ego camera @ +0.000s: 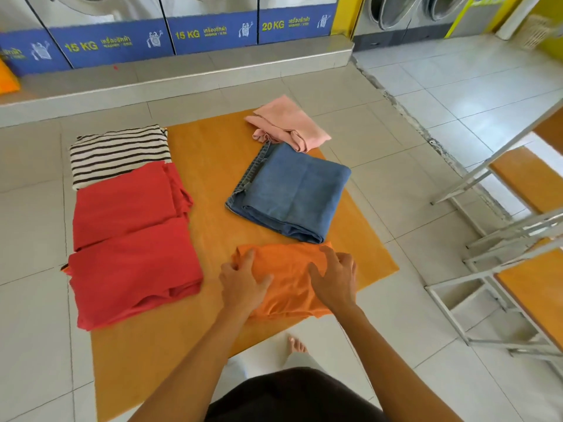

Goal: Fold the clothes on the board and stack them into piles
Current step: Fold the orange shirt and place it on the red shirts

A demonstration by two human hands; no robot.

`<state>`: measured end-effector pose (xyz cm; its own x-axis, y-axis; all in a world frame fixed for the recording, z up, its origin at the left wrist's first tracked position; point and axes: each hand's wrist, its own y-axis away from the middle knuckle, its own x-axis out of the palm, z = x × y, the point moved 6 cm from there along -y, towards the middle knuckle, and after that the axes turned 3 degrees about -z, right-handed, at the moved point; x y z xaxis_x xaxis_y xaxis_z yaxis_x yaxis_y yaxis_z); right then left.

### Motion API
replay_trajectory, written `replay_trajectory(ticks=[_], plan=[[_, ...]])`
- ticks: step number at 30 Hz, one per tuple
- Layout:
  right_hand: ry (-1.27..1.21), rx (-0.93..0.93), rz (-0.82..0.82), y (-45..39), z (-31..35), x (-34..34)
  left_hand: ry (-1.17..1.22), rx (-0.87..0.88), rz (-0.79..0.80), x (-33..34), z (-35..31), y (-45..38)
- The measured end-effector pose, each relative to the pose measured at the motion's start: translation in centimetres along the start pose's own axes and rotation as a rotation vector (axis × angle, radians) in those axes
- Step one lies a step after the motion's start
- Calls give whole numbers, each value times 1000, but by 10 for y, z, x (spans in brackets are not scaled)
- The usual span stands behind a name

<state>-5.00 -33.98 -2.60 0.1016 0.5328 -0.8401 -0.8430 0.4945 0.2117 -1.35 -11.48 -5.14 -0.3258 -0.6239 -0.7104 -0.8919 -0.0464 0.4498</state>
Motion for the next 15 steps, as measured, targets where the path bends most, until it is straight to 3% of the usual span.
replay_trajectory(ticks=[3,12,15], plan=[[92,60,126,-10,-21,8,28,-45,-34,9,-1,-3],[140,-163,336,-25,-33,22,130,-49,-55,28,-2,11],[96,-262,425,-18,-27,30,170,-89,-139,28,9,28]])
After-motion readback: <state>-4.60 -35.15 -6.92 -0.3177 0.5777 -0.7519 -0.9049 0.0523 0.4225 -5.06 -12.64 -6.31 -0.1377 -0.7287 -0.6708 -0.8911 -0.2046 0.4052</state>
